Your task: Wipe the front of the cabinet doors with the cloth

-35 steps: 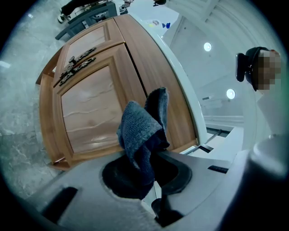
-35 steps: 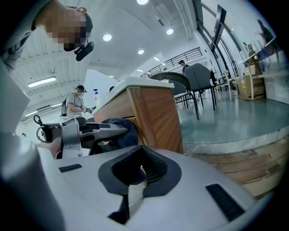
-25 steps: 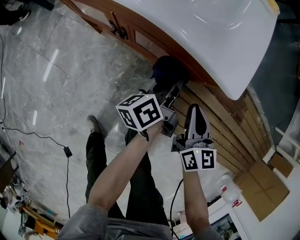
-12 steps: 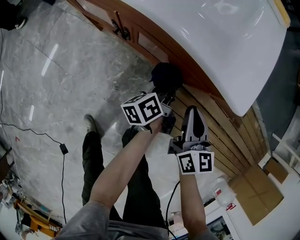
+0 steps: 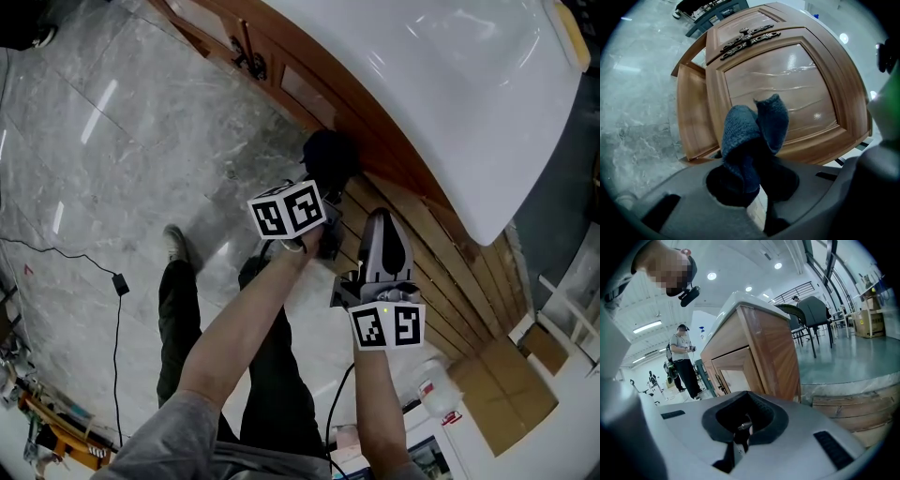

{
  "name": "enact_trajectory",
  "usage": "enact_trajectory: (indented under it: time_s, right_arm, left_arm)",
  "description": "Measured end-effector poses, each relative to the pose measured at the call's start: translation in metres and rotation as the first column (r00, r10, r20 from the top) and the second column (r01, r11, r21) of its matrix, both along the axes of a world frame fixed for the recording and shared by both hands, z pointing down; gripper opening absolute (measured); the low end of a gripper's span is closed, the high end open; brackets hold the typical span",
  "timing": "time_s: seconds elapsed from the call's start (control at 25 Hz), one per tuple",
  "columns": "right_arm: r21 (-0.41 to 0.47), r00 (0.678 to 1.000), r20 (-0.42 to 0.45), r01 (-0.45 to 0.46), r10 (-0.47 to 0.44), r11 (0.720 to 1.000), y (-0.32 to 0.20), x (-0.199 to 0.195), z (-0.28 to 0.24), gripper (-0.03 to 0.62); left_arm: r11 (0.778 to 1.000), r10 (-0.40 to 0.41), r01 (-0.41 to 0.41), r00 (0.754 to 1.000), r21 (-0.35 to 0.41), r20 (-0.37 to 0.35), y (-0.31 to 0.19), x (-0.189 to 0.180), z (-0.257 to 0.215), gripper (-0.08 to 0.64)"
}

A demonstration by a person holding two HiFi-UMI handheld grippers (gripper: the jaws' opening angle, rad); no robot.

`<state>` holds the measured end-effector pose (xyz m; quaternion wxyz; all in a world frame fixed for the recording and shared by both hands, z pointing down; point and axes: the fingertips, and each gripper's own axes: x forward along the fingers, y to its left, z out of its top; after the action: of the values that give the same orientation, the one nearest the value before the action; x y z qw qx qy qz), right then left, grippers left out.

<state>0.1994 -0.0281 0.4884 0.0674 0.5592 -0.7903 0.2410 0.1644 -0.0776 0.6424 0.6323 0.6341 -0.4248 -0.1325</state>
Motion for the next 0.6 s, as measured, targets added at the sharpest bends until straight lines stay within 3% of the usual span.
enact_trajectory:
  time_s: [0.28, 0.6]
  right_arm:
    - [0.002, 1.0, -0.007, 0.014, -0.014, 1.0, 0.0, -0.005, 0.001, 0.011]
    - [0.018, 1.0, -0.007, 0.001, -0.001, 1.0, 0.004, -0.008, -0.008, 0.01]
  left_arm:
    - [1.0, 0.019, -0.019, 1.0, -0.013, 0.016, 0.002, -0.002, 0.01, 0.054]
    - [0.999, 0.038, -0.039, 0.999, 0.038, 0.03, 0.019, -0.022, -0.022, 0.054]
